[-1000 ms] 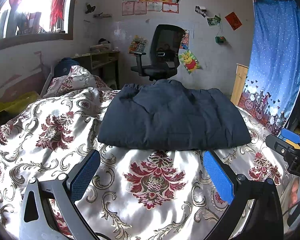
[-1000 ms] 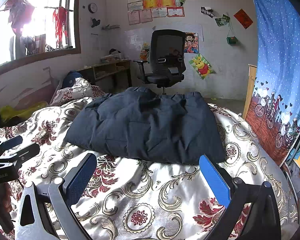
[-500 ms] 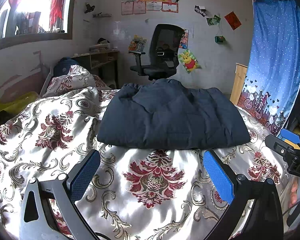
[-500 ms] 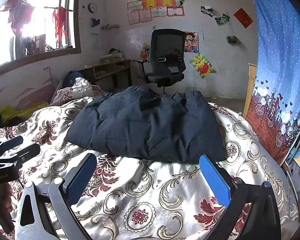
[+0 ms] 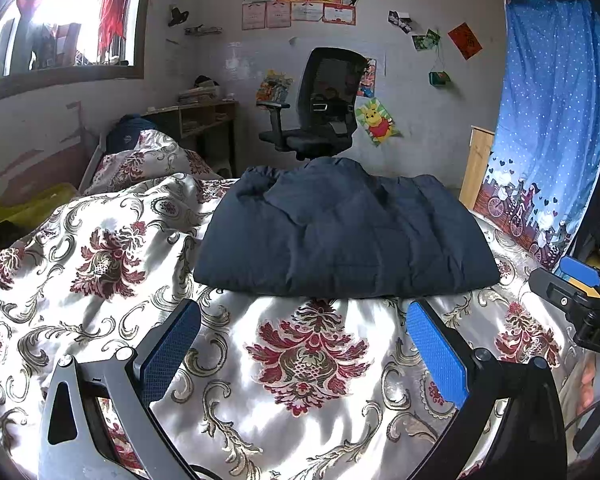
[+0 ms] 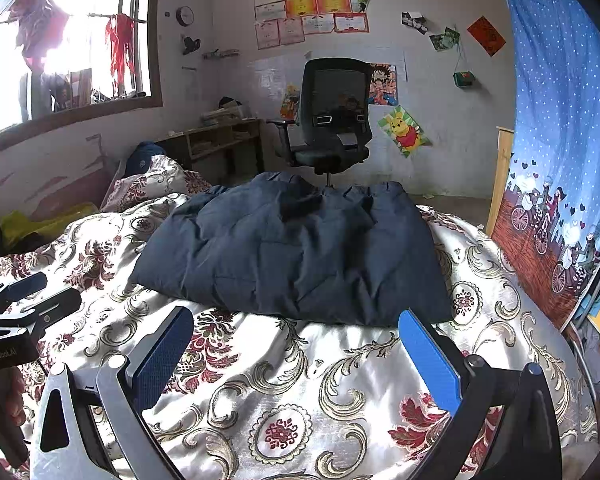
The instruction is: Fold large clothes
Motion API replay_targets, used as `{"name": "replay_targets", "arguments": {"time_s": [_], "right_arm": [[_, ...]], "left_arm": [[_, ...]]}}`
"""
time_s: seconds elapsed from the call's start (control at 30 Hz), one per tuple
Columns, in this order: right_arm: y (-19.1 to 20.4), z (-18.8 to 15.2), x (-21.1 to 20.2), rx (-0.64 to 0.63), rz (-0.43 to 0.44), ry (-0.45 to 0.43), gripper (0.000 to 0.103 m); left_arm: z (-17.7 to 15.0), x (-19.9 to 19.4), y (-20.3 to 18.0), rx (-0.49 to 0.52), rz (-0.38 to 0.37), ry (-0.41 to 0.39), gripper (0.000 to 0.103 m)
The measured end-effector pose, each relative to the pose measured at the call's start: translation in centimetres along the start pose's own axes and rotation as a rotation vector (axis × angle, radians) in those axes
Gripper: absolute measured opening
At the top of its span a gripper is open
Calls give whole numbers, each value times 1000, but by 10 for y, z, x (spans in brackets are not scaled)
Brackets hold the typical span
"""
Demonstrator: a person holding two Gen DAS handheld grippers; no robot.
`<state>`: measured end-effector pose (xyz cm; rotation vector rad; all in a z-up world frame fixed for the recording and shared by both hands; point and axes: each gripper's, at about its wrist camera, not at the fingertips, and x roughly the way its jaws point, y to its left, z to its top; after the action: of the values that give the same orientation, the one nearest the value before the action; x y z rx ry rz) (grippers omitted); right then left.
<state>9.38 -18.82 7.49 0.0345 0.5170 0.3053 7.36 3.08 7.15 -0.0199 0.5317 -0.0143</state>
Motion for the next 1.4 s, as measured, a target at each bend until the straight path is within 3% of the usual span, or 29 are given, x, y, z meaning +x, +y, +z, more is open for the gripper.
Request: {"name": "replay_targets", "arguments": {"time_s": [0.63,0.83,1.03,1.4], "right_arm": [[0,0,0,0,1,0,103],[1,0,0,0,-1,1,103],[1,0,0,0,0,1,103],[2,1,0,1,-2,2,103]], "left_arm": [[-1,-1,0,-3,-2,1,101],[-2,-5,5,-45,-55,-7,101],[0,-9,7,-47,-15,-9,101],[2,-13,10,-60,-56,-15,101]]}}
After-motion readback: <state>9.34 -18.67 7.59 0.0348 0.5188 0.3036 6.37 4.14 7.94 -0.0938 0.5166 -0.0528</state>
